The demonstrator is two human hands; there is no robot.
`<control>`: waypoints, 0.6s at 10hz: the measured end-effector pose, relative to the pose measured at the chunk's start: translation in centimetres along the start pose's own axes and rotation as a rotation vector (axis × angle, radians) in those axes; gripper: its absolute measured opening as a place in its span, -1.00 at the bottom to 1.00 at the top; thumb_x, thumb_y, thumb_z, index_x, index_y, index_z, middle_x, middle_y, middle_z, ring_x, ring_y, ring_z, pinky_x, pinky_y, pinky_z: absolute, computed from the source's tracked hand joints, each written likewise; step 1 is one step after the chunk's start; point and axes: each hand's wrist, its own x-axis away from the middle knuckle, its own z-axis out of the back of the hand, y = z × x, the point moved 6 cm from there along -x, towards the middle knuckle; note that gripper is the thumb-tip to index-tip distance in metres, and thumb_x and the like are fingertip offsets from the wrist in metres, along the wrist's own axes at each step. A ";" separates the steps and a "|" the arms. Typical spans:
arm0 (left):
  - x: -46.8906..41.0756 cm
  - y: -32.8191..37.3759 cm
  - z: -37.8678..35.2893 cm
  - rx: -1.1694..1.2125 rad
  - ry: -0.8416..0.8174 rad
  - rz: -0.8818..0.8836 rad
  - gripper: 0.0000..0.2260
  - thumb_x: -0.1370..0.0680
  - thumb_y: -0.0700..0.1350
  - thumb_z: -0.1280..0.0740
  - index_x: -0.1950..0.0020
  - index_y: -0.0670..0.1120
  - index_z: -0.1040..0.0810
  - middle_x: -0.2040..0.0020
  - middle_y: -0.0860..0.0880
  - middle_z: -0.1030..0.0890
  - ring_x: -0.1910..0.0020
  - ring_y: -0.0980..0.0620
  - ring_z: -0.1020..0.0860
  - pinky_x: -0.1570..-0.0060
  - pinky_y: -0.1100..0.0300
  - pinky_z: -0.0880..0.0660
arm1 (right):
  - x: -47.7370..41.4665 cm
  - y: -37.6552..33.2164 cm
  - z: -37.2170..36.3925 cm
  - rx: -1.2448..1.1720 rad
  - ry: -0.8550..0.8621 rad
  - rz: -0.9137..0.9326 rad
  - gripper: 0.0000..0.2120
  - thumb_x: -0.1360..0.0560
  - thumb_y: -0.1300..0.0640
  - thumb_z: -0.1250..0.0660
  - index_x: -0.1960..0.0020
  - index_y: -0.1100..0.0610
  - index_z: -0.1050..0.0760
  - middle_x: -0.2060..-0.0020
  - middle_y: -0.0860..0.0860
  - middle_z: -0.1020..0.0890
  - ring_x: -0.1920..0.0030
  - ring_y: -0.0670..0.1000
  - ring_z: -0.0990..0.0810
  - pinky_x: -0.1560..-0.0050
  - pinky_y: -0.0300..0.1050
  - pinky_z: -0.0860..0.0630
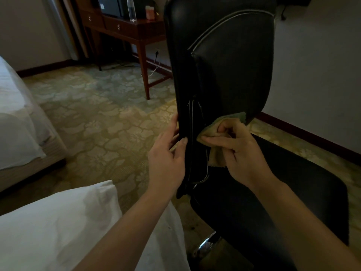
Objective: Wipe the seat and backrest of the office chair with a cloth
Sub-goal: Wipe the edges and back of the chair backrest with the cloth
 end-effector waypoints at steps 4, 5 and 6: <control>0.0 -0.4 0.0 -0.021 0.006 0.001 -0.45 -0.66 -0.23 -0.30 -0.55 0.23 -0.31 -0.31 0.07 -0.61 -0.29 0.17 -0.58 -0.28 0.06 -0.56 | 0.4 -0.3 0.6 -0.085 0.058 -0.048 -0.54 -0.51 0.45 -0.23 -0.08 -0.11 -0.55 -0.03 0.12 -0.56 -0.06 0.10 -0.53 -0.09 -0.08 -0.49; 0.0 -0.4 0.1 -0.016 0.012 0.008 -0.46 -0.66 -0.23 -0.30 -0.56 0.21 -0.32 -0.31 0.06 -0.62 -0.28 0.18 -0.58 -0.28 0.05 -0.56 | -0.6 -0.1 0.6 -0.150 0.069 -0.091 -0.43 -0.53 0.43 -0.26 -0.05 -0.29 -0.46 -0.02 0.13 -0.58 -0.05 0.16 -0.56 -0.06 0.09 -0.52; 0.0 -0.2 0.1 -0.034 0.015 -0.003 -0.45 -0.66 -0.23 -0.30 -0.53 0.25 -0.30 -0.32 0.08 -0.61 -0.28 0.21 -0.58 -0.29 0.08 -0.56 | -0.2 0.6 0.2 -0.141 0.038 -0.085 -0.45 -0.53 0.43 -0.26 -0.02 -0.28 -0.50 -0.01 0.10 -0.56 -0.04 0.11 -0.54 -0.07 0.04 -0.53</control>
